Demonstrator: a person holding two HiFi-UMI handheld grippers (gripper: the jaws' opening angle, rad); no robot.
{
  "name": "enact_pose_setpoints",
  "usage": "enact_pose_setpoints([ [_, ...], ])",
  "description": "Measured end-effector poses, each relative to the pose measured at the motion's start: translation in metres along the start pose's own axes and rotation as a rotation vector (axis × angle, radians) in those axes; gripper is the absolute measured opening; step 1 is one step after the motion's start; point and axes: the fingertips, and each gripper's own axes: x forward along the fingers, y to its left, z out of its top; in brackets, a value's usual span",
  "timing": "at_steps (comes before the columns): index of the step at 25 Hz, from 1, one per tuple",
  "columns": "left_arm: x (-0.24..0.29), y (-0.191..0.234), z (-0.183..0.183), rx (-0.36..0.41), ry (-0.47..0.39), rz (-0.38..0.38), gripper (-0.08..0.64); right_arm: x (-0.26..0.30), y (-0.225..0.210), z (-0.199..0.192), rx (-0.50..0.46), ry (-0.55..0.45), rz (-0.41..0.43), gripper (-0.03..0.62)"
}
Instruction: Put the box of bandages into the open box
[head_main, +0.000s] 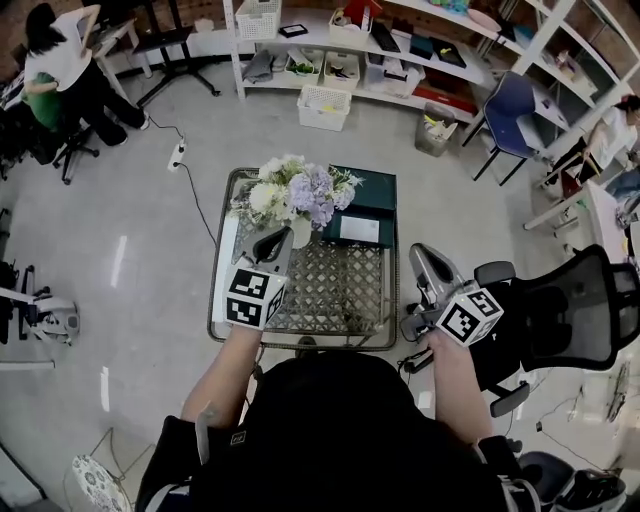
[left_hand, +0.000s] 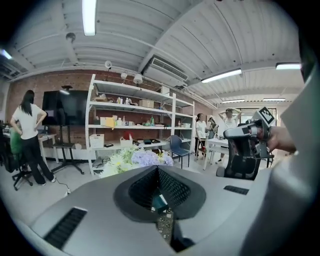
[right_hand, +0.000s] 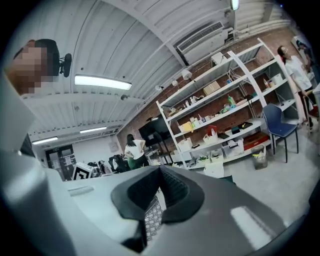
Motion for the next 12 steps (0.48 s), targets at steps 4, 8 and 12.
enact_pose_setpoints([
  [4,-0.016,0.015,0.007,-0.022,-0.016,0.048,0.006,-0.007,0.007,0.019,-0.062,-0.032,0.007,0.011],
  [8,-0.030,0.018,0.022,-0.012,-0.035,0.079,0.006,-0.011,0.015,0.034,-0.173,-0.043,0.030,0.009],
  [12,-0.042,0.012,0.038,-0.011,-0.057,0.104,0.006,-0.023,0.015,0.046,-0.216,-0.062,0.030,0.009],
])
